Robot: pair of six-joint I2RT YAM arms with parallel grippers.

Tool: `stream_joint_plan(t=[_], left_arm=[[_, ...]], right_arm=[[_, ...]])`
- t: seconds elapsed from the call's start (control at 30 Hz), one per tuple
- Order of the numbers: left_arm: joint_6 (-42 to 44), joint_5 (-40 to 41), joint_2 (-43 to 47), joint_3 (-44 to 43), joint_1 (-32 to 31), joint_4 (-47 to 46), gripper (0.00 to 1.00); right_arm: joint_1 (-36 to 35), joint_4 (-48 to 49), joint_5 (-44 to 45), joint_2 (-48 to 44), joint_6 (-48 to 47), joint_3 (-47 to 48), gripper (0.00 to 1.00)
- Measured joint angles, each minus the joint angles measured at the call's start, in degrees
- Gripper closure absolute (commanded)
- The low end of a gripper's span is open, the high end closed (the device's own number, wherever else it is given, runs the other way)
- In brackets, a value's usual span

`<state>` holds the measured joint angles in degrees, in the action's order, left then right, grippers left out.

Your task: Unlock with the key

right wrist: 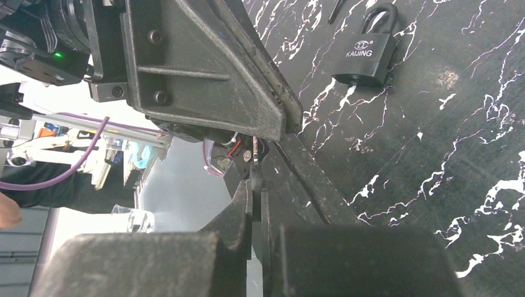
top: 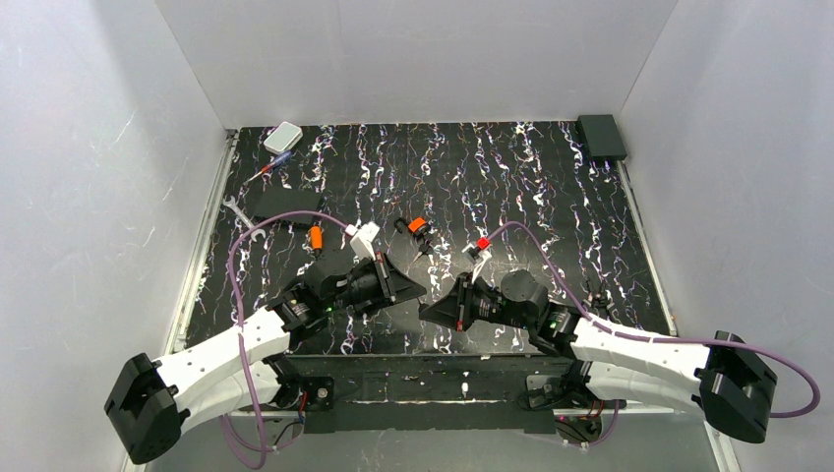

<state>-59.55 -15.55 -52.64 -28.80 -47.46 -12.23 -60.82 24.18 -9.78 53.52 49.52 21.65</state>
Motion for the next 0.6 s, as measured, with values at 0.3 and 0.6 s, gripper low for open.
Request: stream_joint_plan(t=[0.3, 0.6], left_arm=[[-3.8, 2.3, 1.3, 1.6, -0.7, -1.0, 1.0], [-11.7, 4.6, -1.0, 2.1, -0.8, 2.1, 1.0]], right_arm=[[0.0, -8.5, 1.0, -0.3, -6.2, 5.2, 0.36], [-0.1, -21.5, 2.1, -5.0, -21.0, 13.0, 0.24]])
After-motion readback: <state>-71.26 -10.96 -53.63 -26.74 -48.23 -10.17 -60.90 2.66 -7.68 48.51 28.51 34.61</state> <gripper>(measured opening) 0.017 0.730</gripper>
